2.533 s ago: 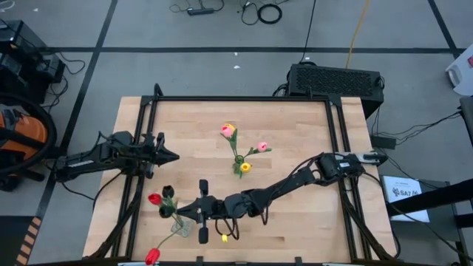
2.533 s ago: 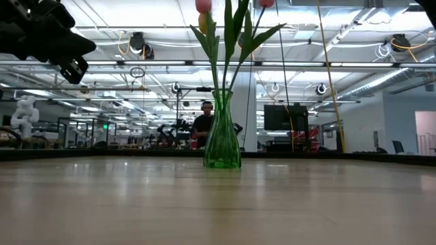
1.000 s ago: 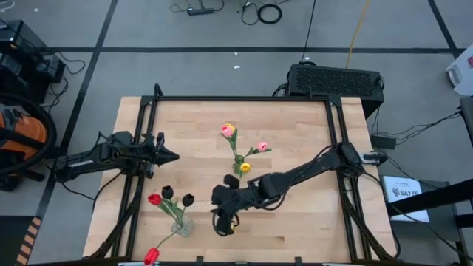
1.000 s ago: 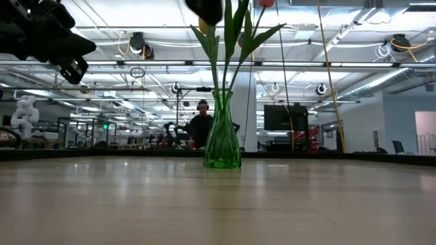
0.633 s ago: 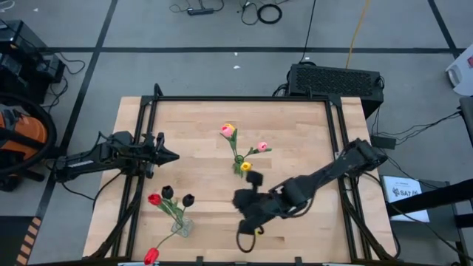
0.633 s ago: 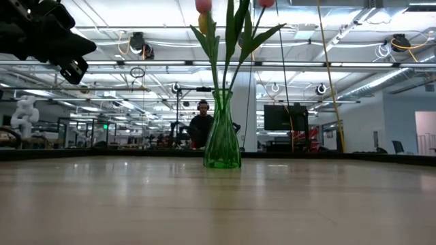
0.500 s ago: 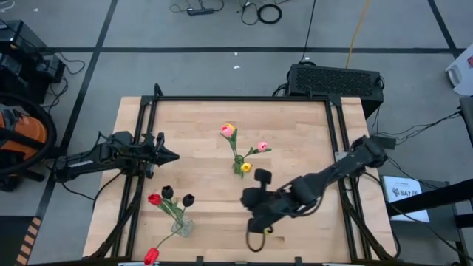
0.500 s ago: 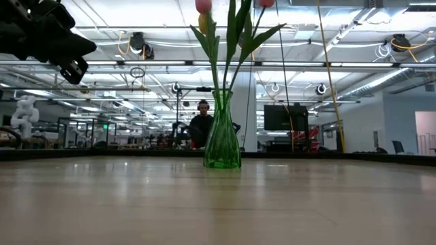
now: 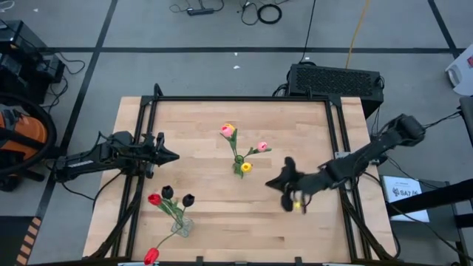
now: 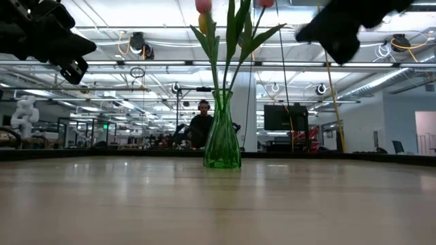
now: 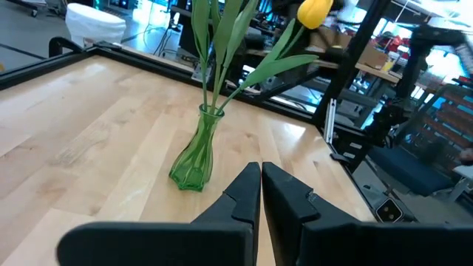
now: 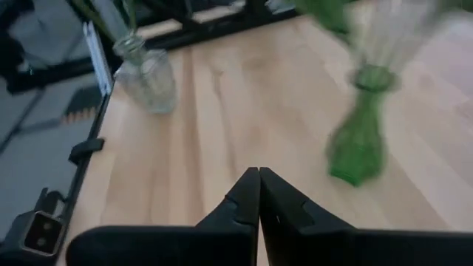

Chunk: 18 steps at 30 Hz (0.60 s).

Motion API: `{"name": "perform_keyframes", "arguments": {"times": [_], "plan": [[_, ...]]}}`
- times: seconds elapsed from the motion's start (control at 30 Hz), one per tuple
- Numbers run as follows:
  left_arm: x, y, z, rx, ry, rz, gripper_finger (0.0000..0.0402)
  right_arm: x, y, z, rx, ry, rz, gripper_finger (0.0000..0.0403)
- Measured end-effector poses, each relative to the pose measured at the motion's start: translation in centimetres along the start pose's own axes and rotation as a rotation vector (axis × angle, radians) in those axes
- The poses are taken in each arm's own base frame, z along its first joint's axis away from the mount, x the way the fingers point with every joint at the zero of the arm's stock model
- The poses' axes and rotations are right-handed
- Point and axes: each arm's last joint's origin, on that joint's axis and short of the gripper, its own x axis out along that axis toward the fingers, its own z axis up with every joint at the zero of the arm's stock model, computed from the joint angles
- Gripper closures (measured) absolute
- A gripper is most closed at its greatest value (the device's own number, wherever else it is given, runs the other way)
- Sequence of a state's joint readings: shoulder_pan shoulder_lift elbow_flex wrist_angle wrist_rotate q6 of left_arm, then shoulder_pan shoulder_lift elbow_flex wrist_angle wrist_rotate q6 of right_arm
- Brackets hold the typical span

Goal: Sort flowers into vase by color
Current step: Return to Home Position

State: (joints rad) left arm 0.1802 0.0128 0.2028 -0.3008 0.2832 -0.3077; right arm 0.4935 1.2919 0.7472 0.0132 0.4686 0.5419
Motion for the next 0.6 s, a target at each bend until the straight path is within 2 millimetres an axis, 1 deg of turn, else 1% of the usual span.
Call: {"name": "perform_keyframes", "arguments": {"times": [0.17,0.3,0.4,0.5,0.53,0.6], "plan": [[0.0,0.0,0.0,0.0,0.0,0.0,0.0379,-2.3,-5.0,-3.6,0.036,-0.097,0.038,0.0403],[0.0,0.0,0.0,0.0,0.0,0.0,0.0379,-3.9,-7.8,-5.9,0.02,-0.195,0.087,0.0403],[0.0,0.0,0.0,0.001,-0.001,0.0,0.0379,-5.0,-9.5,-7.6,0.023,-0.262,0.101,0.0403],[0.0,0.0,0.0,0.0,0.0,0.0,0.0379,-5.6,-10.8,-9.2,0.047,-0.319,0.116,0.0403],[0.0,0.0,0.0,0.0,0.0,0.0,0.0379,-5.8,-11.1,-9.5,0.05,-0.321,0.113,0.0403],[0.0,0.0,0.0,0.0,0.0,0.0,0.0379,-6.0,-11.2,-9.4,0.021,-0.315,0.111,0.0403]]}}
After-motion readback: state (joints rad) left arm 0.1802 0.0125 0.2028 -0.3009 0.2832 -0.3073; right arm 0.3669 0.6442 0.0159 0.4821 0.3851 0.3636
